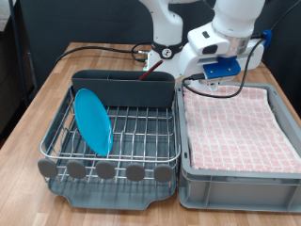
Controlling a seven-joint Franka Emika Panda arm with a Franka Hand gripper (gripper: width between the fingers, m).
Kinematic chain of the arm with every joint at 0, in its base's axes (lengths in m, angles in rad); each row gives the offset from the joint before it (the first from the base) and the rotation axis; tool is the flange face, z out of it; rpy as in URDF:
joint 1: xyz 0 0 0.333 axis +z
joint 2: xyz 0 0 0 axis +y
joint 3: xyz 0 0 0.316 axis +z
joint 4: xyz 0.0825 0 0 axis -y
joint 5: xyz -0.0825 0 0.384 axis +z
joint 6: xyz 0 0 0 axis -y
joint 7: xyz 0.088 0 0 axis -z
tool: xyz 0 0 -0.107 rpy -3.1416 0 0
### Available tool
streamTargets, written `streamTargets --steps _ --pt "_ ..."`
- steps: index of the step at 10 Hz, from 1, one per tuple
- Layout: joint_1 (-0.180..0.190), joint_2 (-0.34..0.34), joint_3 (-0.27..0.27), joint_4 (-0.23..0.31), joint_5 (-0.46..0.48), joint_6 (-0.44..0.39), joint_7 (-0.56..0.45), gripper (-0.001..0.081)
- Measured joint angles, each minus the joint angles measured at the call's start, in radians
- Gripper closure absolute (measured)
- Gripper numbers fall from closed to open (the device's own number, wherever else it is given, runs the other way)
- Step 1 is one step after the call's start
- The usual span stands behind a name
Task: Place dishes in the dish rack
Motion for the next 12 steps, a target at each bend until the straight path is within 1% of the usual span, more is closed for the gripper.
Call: streamTargets --steps 2,4,8,9,10,12 --pt "0.000 0.000 -0.011 0.032 -0.002 -0.031 -0.009 0.0735" --pt "-0.001 -0.001 -0.021 0.054 -0.002 -0.048 -0.010 0.0735" --pt "-0.002 0.014 -0.032 0.070 0.011 -0.062 -0.011 0.0735" --pt "-0.006 0.030 -0.043 0.092 0.012 -0.066 -0.019 0.0735" --pt "-0.013 0.053 -0.056 0.126 0.012 -0.080 -0.032 0.0735" --pt "-0.033 0.105 -0.079 0.210 0.012 -0.109 -0.069 0.0735"
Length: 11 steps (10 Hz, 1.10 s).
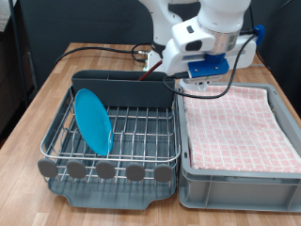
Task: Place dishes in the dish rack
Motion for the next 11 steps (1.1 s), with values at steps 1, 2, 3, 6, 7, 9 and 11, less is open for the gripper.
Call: streamTargets --steps 1,2,3,6,7,9,11 --pt "-0.008 0.025 -0.012 0.043 0.000 -0.012 -0.011 0.0735" --pt "-0.016 0.050 -0.021 0.087 0.000 -0.022 -0.017 0.0735" --pt "-0.024 0.073 -0.030 0.131 0.009 -0.024 -0.018 0.0735" --pt "-0.035 0.159 -0.045 0.264 0.034 -0.018 -0.005 0.0735" --pt "-0.035 0.159 -0.045 0.263 0.033 -0.022 -0.006 0.0735" --pt "-0.035 0.160 -0.048 0.263 0.029 -0.013 -0.006 0.0735" --pt "-0.038 0.170 -0.059 0.274 0.026 0.018 -0.014 0.0735"
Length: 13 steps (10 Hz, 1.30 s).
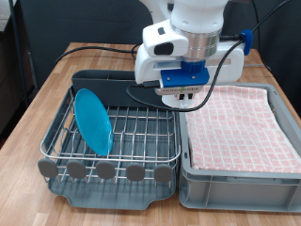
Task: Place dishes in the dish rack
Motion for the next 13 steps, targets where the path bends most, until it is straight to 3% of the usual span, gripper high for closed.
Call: streamTargets --steps 3,9,13 --pt "-0.006 0.051 -0.006 0.069 0.000 0.016 -0.020 0.0735" --pt "-0.012 0.229 -0.008 0.312 0.007 0.008 -0.046 0.0735" --pt "-0.030 0.339 -0.007 0.416 0.024 0.020 -0.048 0.0735"
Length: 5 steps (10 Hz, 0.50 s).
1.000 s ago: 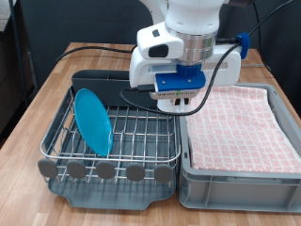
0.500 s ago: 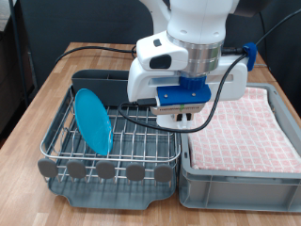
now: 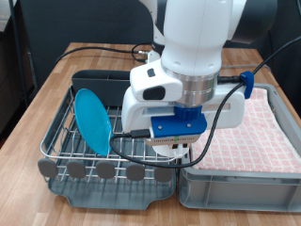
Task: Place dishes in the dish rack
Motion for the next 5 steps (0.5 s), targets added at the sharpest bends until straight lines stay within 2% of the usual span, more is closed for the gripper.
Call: streamTargets --steps 5 --pt "-0.014 0.078 0.004 0.049 0.015 0.054 -0.003 0.0735"
